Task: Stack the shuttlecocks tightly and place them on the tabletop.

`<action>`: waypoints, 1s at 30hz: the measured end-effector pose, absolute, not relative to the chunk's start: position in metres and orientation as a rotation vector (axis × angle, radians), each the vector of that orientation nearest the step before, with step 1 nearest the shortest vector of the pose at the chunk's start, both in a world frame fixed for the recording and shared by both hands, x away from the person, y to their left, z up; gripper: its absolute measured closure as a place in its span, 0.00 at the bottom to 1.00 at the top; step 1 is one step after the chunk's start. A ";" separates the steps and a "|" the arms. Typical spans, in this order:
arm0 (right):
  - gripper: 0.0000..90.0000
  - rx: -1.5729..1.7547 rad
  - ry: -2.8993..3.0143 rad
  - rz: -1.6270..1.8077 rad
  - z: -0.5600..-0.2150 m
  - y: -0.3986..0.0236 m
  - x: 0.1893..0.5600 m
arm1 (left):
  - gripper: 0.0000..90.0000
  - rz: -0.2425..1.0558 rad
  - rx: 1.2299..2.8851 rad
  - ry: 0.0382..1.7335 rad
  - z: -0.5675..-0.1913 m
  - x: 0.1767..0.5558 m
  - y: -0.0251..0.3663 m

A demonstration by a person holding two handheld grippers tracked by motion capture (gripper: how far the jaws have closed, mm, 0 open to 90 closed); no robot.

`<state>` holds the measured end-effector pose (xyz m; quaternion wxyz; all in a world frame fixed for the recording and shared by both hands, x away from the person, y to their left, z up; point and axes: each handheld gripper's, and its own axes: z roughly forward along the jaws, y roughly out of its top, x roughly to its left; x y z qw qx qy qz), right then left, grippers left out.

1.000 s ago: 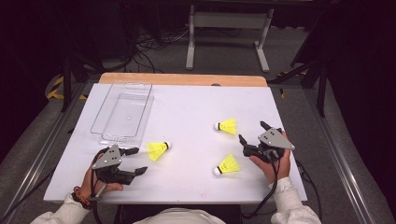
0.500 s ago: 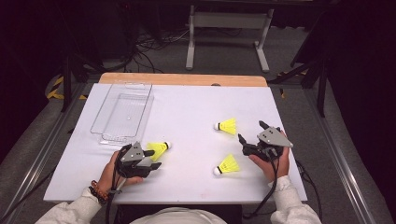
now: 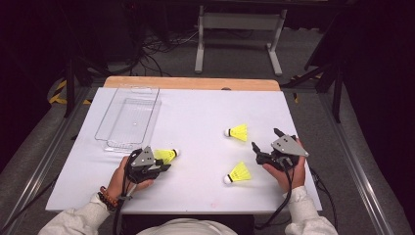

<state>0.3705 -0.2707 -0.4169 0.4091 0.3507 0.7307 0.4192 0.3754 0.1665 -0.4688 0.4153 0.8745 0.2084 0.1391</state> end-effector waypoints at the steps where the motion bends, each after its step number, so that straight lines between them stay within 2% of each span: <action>1: 0.15 0.879 1.844 1.056 -0.417 -0.270 0.371 | 0.87 0.349 2.197 0.524 -0.469 0.375 0.167; 9: 0.15 0.853 1.866 1.050 -0.418 -0.264 0.375 | 0.98 0.391 2.154 0.534 -0.460 0.373 0.177; 20: 0.15 0.839 1.870 1.052 -0.417 -0.261 0.380 | 0.99 0.411 2.151 0.495 -0.448 0.375 0.176; 30: 0.15 0.852 1.877 1.065 -0.416 -0.266 0.381 | 0.99 0.411 2.173 0.471 -0.418 0.392 0.178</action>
